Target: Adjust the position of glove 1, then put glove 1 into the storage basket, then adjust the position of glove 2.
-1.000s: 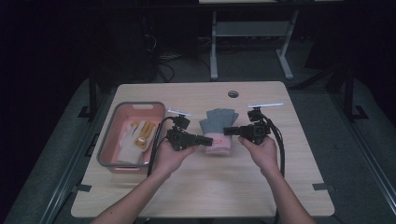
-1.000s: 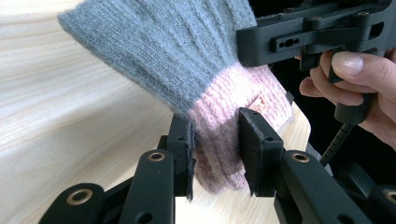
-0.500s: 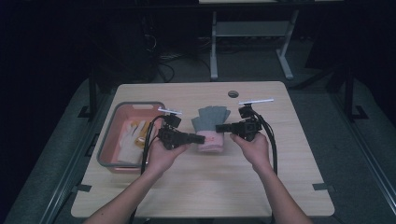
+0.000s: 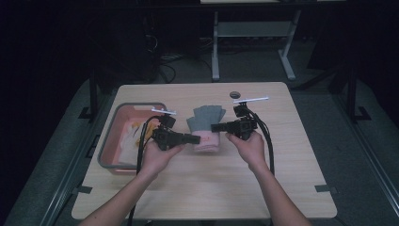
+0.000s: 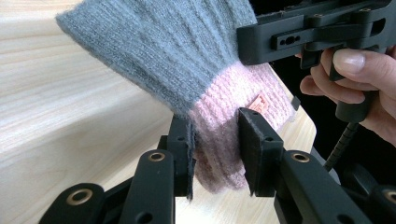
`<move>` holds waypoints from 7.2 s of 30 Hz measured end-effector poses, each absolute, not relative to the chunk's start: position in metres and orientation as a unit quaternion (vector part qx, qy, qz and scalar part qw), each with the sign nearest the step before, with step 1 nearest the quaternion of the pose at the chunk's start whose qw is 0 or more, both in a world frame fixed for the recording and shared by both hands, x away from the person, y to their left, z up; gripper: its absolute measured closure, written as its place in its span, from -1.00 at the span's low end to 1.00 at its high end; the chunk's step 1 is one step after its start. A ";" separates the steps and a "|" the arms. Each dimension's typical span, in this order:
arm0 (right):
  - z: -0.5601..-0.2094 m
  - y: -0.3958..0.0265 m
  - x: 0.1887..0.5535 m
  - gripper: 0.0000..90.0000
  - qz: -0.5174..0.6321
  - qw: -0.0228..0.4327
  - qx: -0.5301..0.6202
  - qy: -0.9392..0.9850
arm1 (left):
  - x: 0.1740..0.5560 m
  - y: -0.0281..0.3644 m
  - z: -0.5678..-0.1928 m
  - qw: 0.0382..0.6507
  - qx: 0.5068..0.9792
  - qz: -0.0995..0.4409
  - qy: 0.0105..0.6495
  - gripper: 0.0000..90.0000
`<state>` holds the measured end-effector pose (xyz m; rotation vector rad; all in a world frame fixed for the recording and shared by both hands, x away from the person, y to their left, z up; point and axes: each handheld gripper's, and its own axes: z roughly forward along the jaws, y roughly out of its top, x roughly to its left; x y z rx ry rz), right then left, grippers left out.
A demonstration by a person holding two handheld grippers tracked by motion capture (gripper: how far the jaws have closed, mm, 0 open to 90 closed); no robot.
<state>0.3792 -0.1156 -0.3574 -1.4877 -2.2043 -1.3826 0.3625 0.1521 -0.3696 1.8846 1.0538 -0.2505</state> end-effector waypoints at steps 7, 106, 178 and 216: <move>-0.354 -0.106 0.383 0.67 -0.461 0.076 -0.490 -0.736 | 0.363 0.162 -0.367 0.468 0.765 -0.098 0.432 0.49; -0.337 0.055 0.417 0.67 -0.473 0.118 -0.423 -0.763 | 0.346 0.314 -0.339 0.474 0.725 -0.035 0.499 0.50; -0.399 0.137 0.428 0.46 -0.361 0.117 -0.404 -0.832 | 0.350 0.360 -0.397 0.363 0.751 -0.035 0.551 0.34; -0.378 0.114 0.427 0.21 -0.378 0.096 -0.407 -0.826 | 0.349 0.358 -0.373 0.400 0.734 -0.014 0.548 0.07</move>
